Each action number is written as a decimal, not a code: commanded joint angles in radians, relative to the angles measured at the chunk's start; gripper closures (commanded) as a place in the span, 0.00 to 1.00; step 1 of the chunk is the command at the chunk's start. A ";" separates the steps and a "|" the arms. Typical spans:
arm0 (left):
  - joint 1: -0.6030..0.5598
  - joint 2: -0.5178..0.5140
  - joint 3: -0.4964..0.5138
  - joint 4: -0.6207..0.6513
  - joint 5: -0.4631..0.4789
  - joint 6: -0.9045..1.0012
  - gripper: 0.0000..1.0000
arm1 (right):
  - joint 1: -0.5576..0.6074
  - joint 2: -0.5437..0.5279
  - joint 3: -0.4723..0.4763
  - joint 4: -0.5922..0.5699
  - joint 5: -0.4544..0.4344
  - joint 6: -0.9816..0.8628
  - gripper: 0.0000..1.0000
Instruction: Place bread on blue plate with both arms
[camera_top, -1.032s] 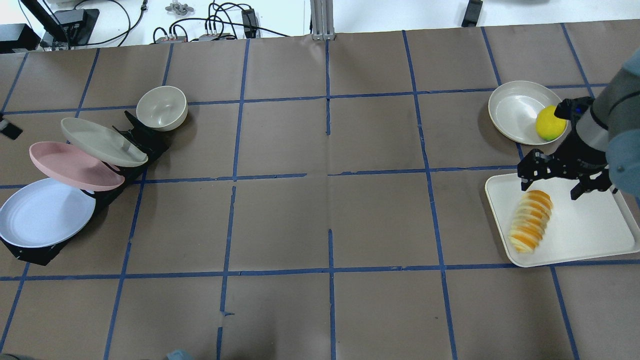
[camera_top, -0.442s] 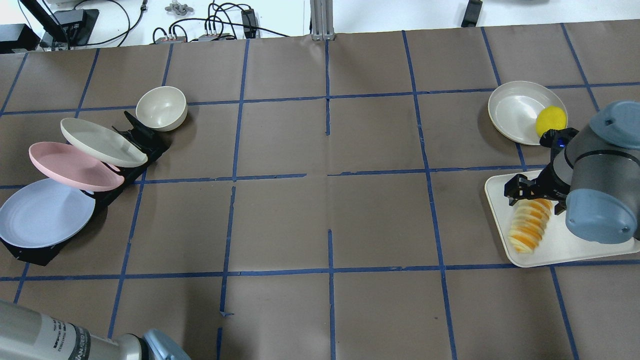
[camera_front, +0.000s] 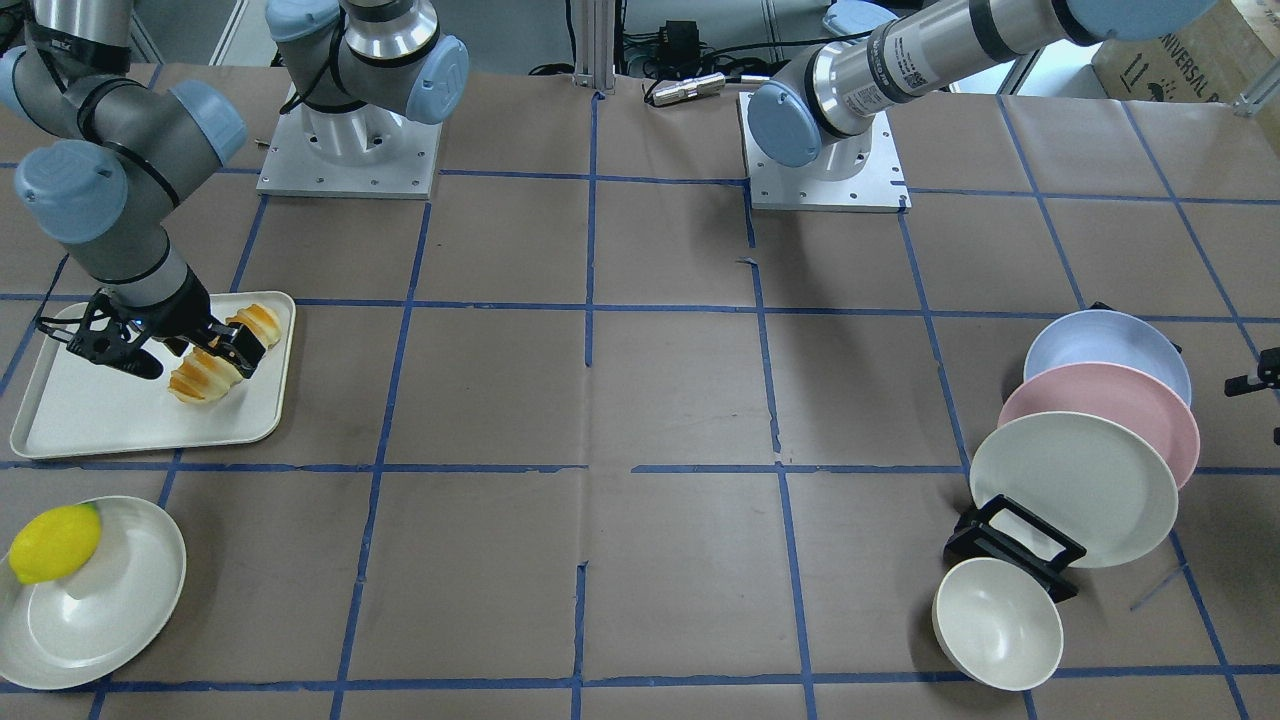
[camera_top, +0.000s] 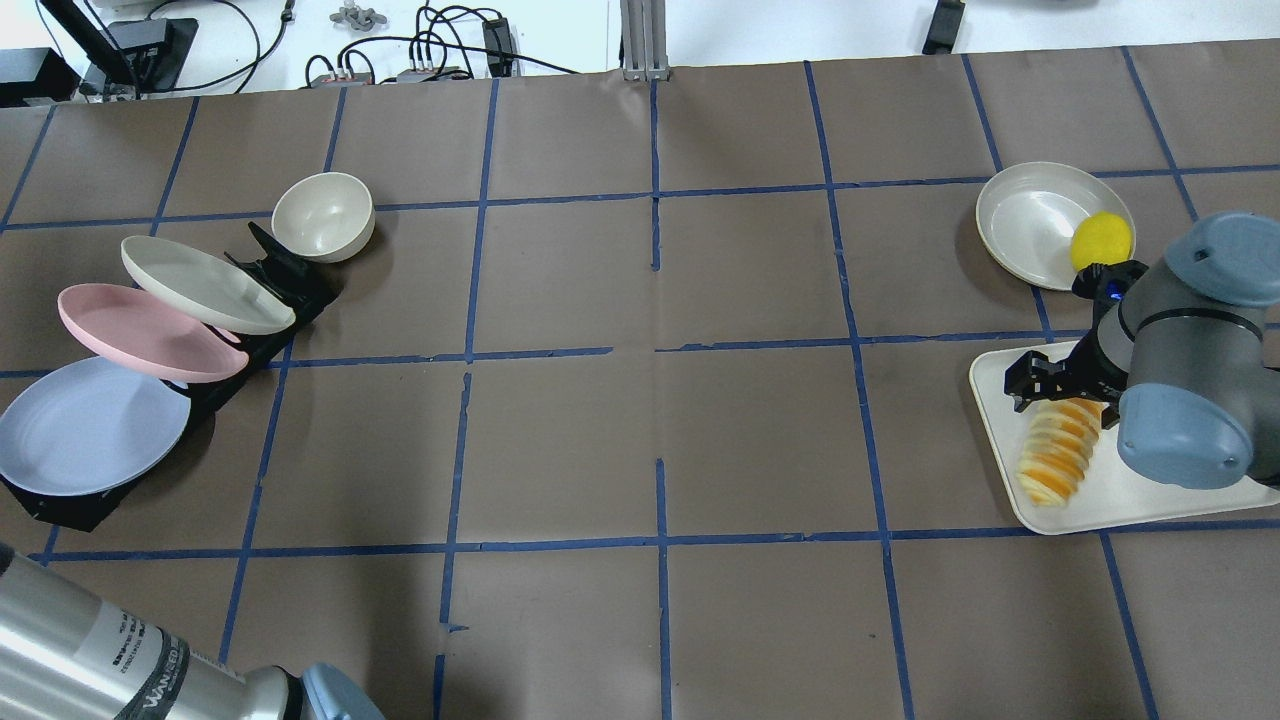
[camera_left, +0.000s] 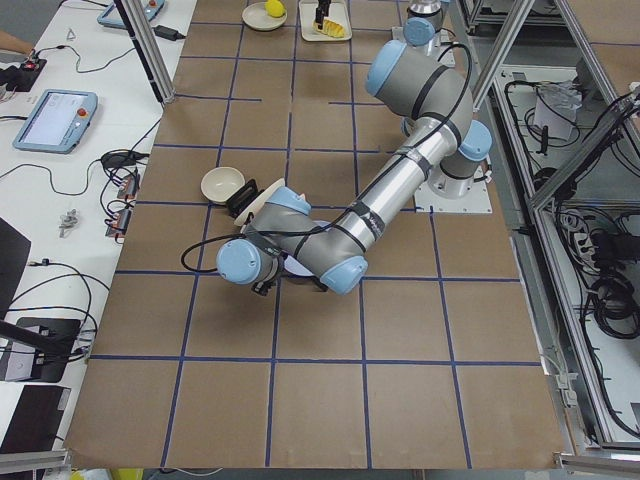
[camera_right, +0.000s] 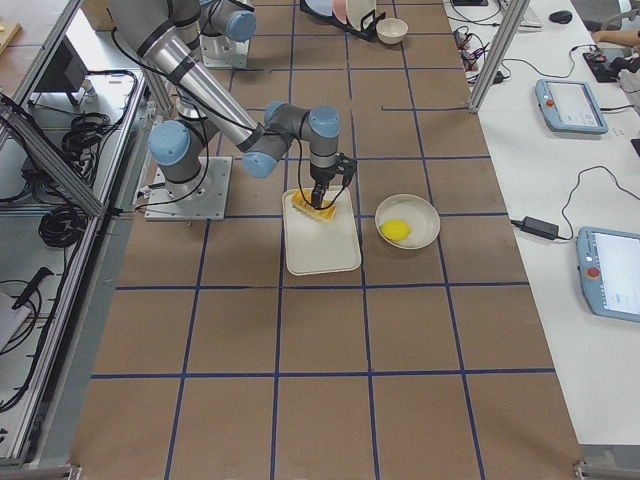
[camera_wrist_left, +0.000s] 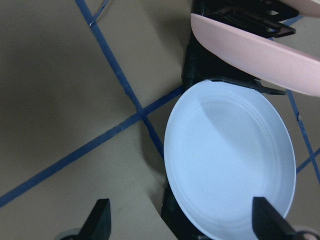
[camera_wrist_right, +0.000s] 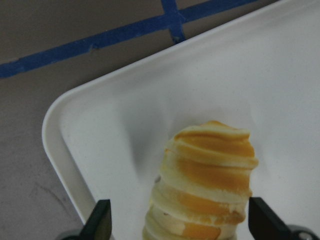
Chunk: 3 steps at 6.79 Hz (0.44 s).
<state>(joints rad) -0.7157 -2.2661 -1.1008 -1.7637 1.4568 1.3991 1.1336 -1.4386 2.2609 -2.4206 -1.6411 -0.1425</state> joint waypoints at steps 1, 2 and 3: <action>-0.008 -0.058 -0.013 0.000 0.004 -0.009 0.00 | 0.000 0.038 0.038 -0.110 -0.016 -0.005 0.16; -0.004 -0.087 -0.011 0.000 0.010 -0.014 0.00 | 0.000 0.038 0.037 -0.115 -0.016 -0.078 0.57; -0.004 -0.093 -0.014 -0.005 0.011 -0.023 0.00 | 0.000 0.037 0.040 -0.114 -0.014 -0.112 0.78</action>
<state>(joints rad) -0.7210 -2.3420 -1.1122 -1.7650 1.4645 1.3848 1.1336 -1.4032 2.2962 -2.5259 -1.6556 -0.2052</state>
